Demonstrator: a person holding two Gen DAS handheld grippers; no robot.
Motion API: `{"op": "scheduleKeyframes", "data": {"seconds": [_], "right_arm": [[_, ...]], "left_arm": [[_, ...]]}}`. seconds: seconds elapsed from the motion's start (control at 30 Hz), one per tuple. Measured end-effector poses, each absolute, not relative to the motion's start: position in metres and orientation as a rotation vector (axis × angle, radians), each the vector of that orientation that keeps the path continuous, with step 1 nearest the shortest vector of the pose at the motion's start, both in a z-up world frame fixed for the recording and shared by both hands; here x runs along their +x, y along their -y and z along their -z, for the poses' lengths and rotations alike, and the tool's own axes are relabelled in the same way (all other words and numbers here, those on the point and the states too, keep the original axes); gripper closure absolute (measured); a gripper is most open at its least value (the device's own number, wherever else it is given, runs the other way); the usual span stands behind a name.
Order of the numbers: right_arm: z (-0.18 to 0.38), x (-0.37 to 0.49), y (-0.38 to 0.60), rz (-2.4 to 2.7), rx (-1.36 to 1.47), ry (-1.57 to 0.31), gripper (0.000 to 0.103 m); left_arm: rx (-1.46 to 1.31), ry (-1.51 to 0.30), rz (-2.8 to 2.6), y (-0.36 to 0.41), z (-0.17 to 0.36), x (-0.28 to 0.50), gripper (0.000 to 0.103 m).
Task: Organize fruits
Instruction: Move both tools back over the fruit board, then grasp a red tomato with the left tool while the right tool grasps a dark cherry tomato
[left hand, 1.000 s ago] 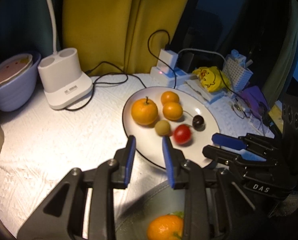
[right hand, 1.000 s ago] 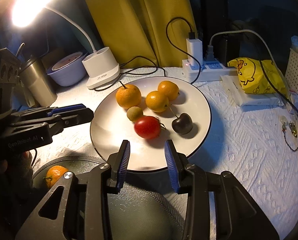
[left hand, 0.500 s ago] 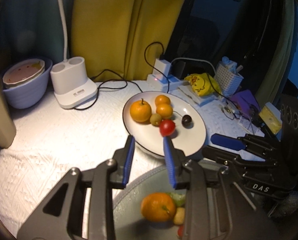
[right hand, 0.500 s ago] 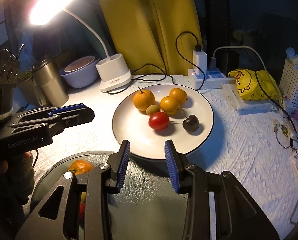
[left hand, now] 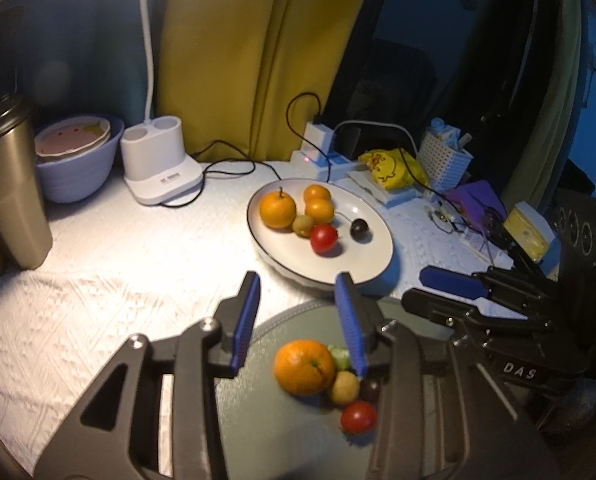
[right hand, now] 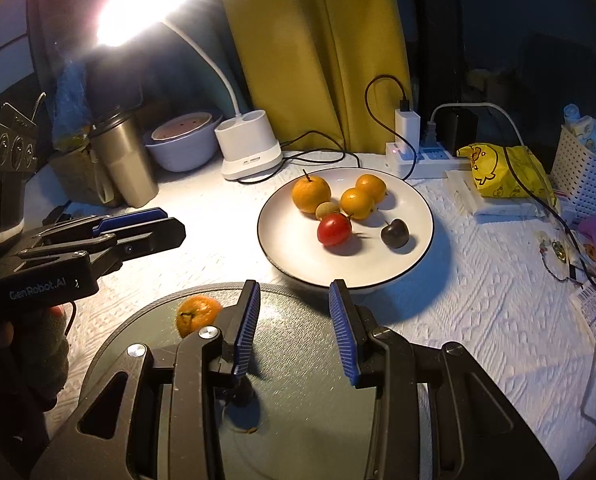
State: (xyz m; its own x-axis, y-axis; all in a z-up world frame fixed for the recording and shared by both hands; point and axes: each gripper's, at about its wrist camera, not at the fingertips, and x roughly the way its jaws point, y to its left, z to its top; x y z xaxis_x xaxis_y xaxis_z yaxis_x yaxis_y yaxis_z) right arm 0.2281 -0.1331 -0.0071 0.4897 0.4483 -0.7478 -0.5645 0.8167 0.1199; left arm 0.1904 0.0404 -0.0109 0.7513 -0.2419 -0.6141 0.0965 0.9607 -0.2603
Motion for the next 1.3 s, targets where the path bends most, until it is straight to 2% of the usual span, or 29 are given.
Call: {"op": "scheduleKeyframes", "data": {"seconds": [0.57, 1.3], "right_arm": [[0.01, 0.197, 0.141, -0.632, -0.145, -0.864, 0.065], [0.033, 0.172, 0.163, -0.649, -0.11, -0.903, 0.065]], "left_arm": [[-0.219, -0.713, 0.172, -0.028, 0.018, 0.152, 0.062], [-0.198, -0.818, 0.193, 0.01, 0.057, 0.132, 0.062]]}}
